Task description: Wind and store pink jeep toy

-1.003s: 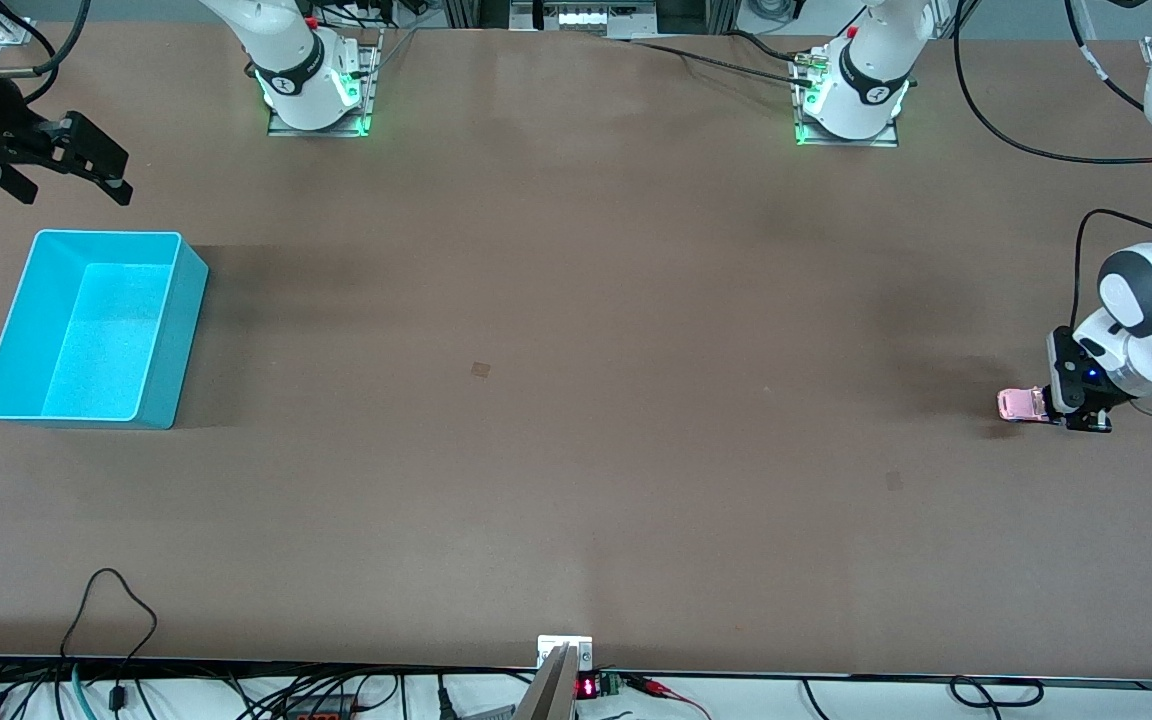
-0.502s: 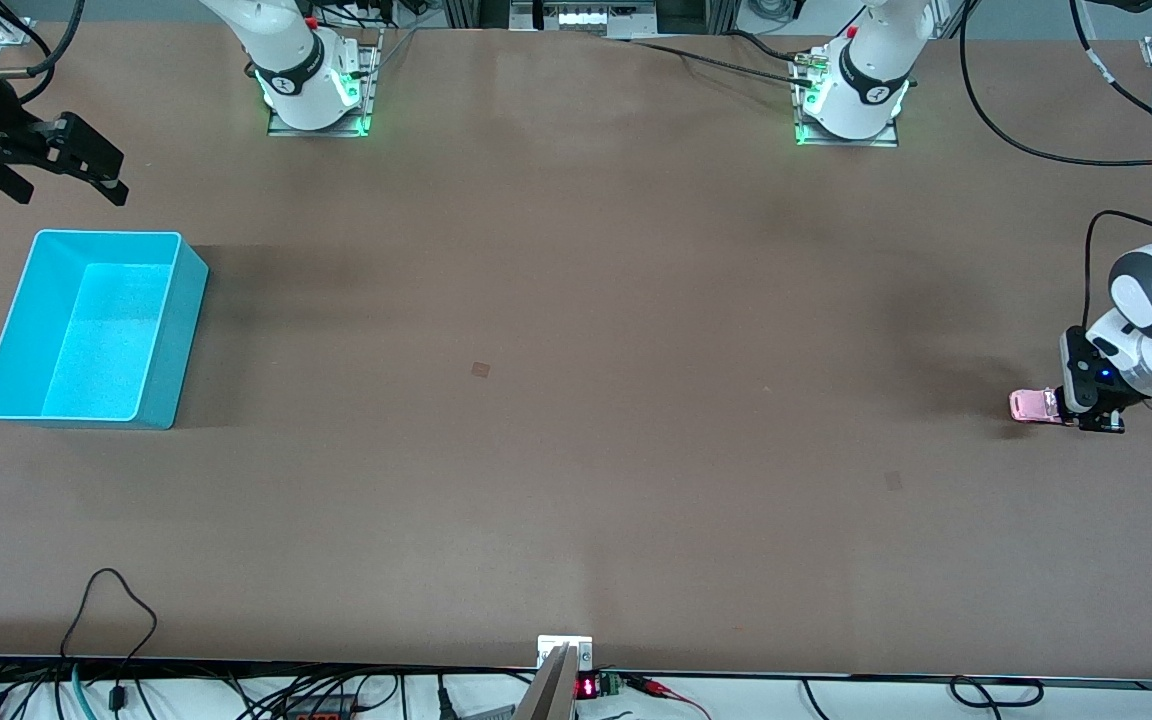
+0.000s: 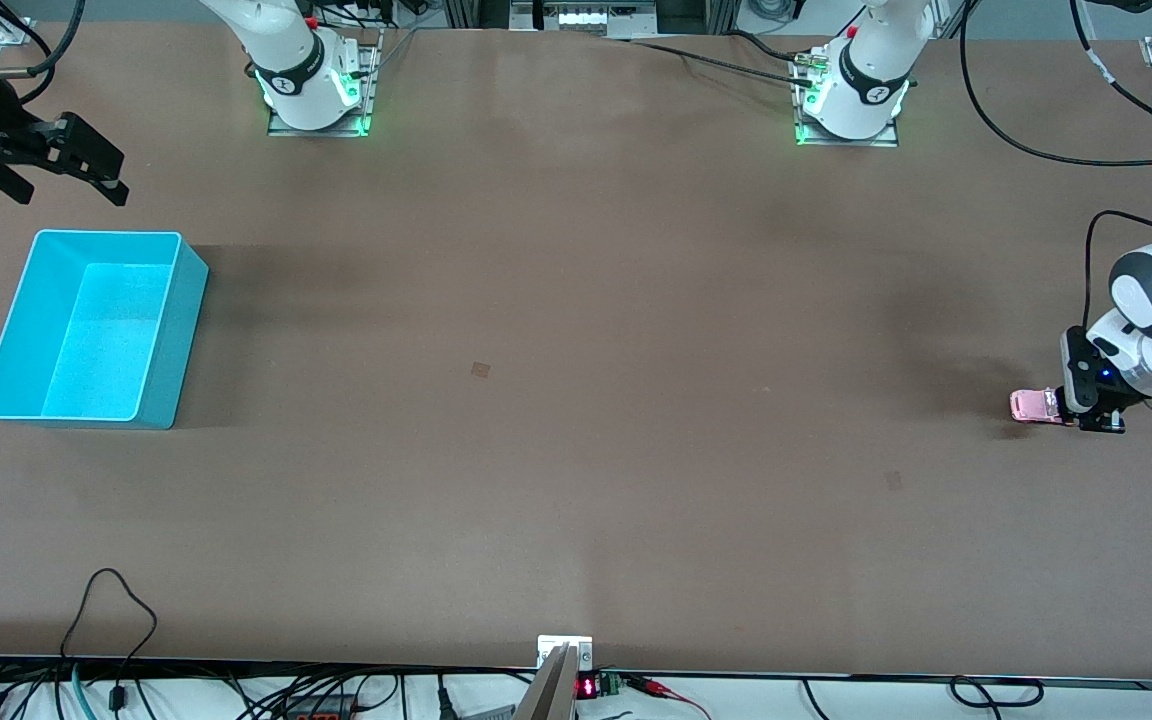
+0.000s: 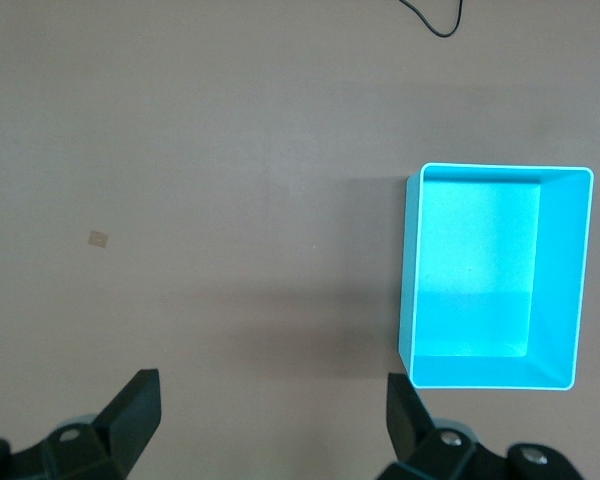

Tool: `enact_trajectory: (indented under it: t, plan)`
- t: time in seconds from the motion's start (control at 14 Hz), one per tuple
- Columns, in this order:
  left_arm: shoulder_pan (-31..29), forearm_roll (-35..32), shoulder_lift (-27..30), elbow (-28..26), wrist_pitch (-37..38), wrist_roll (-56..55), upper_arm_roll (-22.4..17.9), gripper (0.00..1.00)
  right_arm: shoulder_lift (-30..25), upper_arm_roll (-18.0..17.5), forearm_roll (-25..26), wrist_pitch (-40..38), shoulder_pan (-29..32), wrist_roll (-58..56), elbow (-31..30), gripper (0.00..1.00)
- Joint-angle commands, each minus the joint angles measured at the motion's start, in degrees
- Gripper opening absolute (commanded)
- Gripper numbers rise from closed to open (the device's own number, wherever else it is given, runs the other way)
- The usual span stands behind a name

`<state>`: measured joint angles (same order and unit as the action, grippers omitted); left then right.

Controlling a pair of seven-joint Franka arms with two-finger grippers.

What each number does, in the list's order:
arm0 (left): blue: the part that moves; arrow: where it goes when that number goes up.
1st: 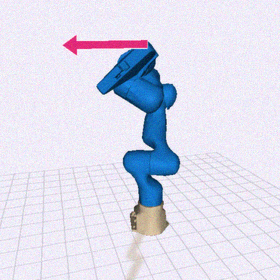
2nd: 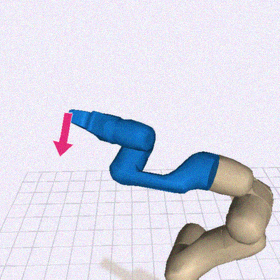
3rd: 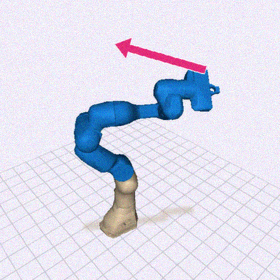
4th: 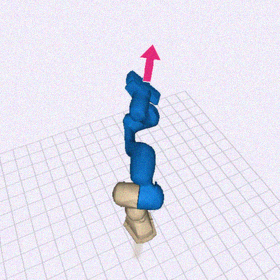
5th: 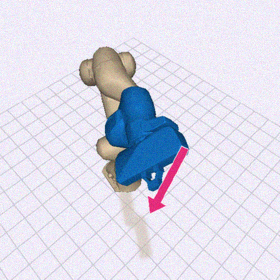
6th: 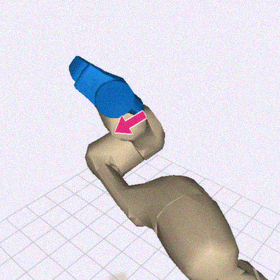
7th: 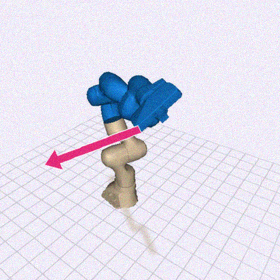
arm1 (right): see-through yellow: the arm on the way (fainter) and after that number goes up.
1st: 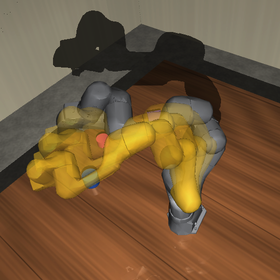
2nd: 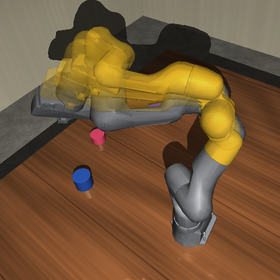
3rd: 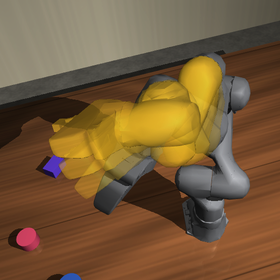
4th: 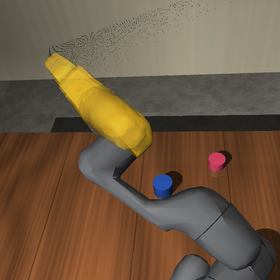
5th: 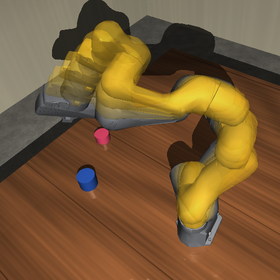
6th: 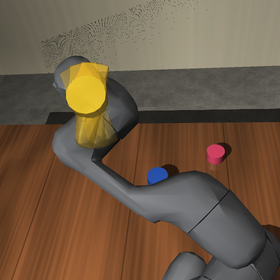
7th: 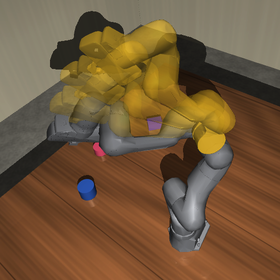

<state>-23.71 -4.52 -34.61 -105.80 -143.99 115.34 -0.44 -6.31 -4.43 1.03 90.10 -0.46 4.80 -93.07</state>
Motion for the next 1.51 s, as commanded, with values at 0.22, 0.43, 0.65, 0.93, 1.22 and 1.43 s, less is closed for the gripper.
enact_trajectory:
  t: [0.22, 0.43, 0.65, 0.93, 1.22, 1.43]
  plan:
    - [-0.64, -0.84, -7.84, 2.27, -2.87, 1.29, 0.17, 0.11, -0.81, 0.38, 0.28, -0.54, 0.02, 0.39, 0.0, 1.0]
    - [-0.64, -0.84, -7.84, 2.27, -2.87, 1.21, 0.17, 0.62, -0.9, 0.38, 0.28, -0.54, 0.02, 0.3, -0.09, 1.0]
    - [-0.55, -0.76, -6.09, 2.44, -0.95, 1.03, 0.79, 1.0, -0.81, 0.38, 0.28, -0.36, 0.02, 0.21, -0.09, 1.0]
    - [0.24, -0.76, -2.67, 2.44, 3.44, -0.46, 1.14, 1.0, -0.81, 0.3, 0.28, -0.28, 0.02, 0.3, -0.18, 1.0]
    - [0.94, -0.84, 0.41, 2.44, 8.63, -3.97, 1.05, 1.0, -0.81, 0.3, 0.28, -0.19, -0.06, 0.21, -0.27, 1.0]
    - [2.17, -0.84, 3.13, 2.44, 12.67, -7.48, 1.05, 1.0, -0.81, 0.3, 0.28, -0.19, -0.06, 0.21, -0.27, 1.0]
